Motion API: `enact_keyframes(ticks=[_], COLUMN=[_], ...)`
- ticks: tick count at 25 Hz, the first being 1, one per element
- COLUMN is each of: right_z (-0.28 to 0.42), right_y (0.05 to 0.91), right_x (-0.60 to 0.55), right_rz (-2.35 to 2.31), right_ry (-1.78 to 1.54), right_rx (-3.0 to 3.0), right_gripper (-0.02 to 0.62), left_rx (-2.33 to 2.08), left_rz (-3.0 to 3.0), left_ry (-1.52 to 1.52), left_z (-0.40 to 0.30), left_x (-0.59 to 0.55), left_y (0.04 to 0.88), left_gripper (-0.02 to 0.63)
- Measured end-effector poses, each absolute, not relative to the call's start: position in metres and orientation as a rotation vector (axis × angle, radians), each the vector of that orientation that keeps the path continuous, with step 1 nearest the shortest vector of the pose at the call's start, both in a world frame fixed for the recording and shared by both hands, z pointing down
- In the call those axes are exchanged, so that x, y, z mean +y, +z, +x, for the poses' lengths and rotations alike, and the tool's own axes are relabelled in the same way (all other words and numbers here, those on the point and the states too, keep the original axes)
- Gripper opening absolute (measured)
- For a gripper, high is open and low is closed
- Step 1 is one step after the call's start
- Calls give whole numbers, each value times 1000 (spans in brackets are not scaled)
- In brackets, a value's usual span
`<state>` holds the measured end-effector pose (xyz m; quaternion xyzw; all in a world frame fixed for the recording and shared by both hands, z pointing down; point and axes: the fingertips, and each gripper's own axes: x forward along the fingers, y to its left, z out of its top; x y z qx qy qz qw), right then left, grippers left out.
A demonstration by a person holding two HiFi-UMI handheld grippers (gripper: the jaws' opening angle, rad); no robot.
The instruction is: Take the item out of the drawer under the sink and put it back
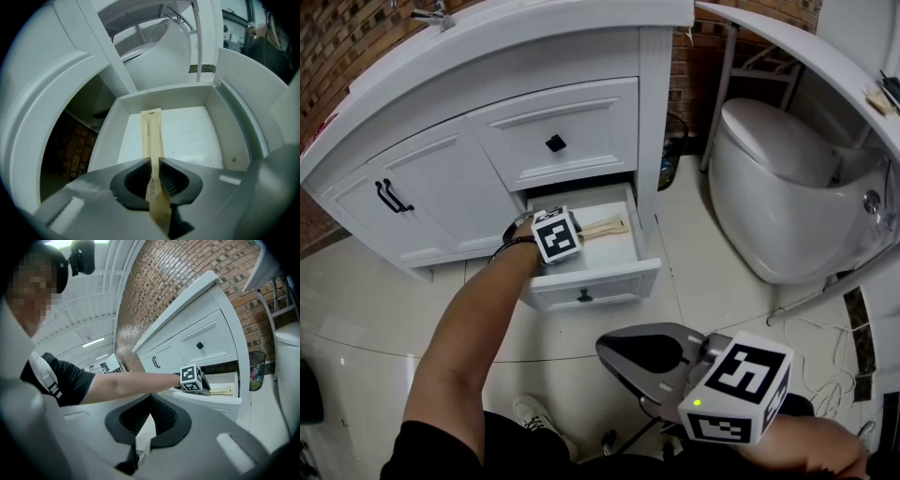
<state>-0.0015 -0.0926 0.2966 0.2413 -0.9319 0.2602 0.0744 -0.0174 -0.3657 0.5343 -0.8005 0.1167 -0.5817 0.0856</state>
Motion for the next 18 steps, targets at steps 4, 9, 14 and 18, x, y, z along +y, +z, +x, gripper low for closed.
enact_keyframes(ticks=[4, 9, 14, 18], right_z=[-1, -4, -7, -4], right_y=[295, 297, 299, 300], right_x=[-93, -93, -91, -91], right_rz=[733, 736, 726, 743], right_ry=[763, 741, 728, 720], right_rx=[-2798, -2793, -2790, -2781], right_gripper=[3, 3, 3, 3], left_rx=[383, 407, 500, 549], left_rz=[-2402, -2409, -2457, -2486], left_ry=[-1713, -1614, -1495, -1423], left_z=[-20, -17, -24, -35], left_x=[-365, -360, -352, -334], left_y=[521, 484, 444, 412], left_gripper=[57, 57, 57, 57])
